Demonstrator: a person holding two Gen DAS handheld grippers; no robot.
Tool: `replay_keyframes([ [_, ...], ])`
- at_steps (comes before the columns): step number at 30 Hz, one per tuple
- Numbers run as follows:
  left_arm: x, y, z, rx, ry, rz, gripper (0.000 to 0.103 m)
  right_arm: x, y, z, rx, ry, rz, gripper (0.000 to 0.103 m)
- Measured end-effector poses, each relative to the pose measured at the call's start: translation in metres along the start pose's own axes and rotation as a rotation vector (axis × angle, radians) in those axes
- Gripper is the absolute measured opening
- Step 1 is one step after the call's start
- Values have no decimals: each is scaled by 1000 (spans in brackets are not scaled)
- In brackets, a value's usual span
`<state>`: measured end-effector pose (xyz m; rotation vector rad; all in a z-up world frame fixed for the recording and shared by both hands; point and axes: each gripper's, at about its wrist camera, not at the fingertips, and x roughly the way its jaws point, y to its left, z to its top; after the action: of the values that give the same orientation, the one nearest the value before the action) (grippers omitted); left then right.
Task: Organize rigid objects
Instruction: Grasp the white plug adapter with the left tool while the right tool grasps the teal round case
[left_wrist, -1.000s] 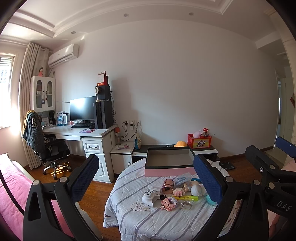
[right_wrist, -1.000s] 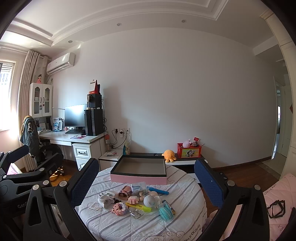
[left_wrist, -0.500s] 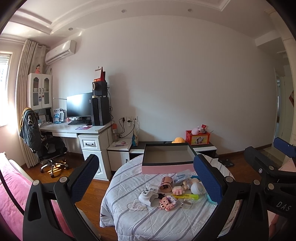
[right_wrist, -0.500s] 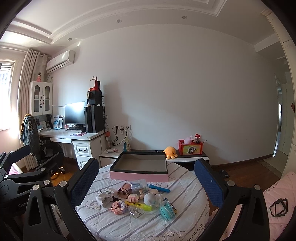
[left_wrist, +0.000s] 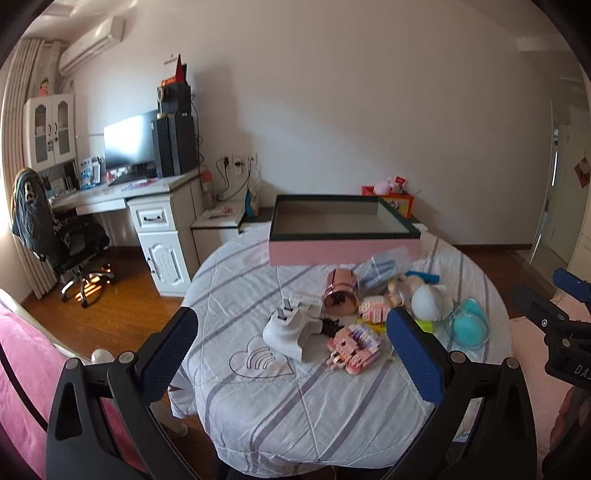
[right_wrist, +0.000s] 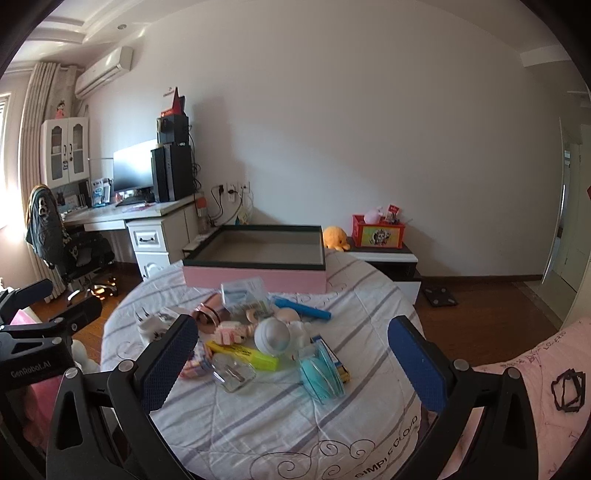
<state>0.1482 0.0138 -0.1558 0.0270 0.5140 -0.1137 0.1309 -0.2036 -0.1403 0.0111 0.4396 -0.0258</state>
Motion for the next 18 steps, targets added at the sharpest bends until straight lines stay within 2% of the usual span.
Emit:
replay_keyframes([
  [7, 65, 22, -26, -45, 124, 9, 103, 64, -19, -43, 12, 153, -3, 103],
  [12, 96, 35, -30, -70, 171, 3, 103, 95, -21, -60, 2, 204, 1, 103],
  [15, 117, 37, -31, -55, 199, 18, 103, 110, -24, -65, 3, 224, 6, 103],
  [18, 136, 35, -29, -32, 230, -1, 102, 123, -29, -67, 17, 247, 10, 103],
])
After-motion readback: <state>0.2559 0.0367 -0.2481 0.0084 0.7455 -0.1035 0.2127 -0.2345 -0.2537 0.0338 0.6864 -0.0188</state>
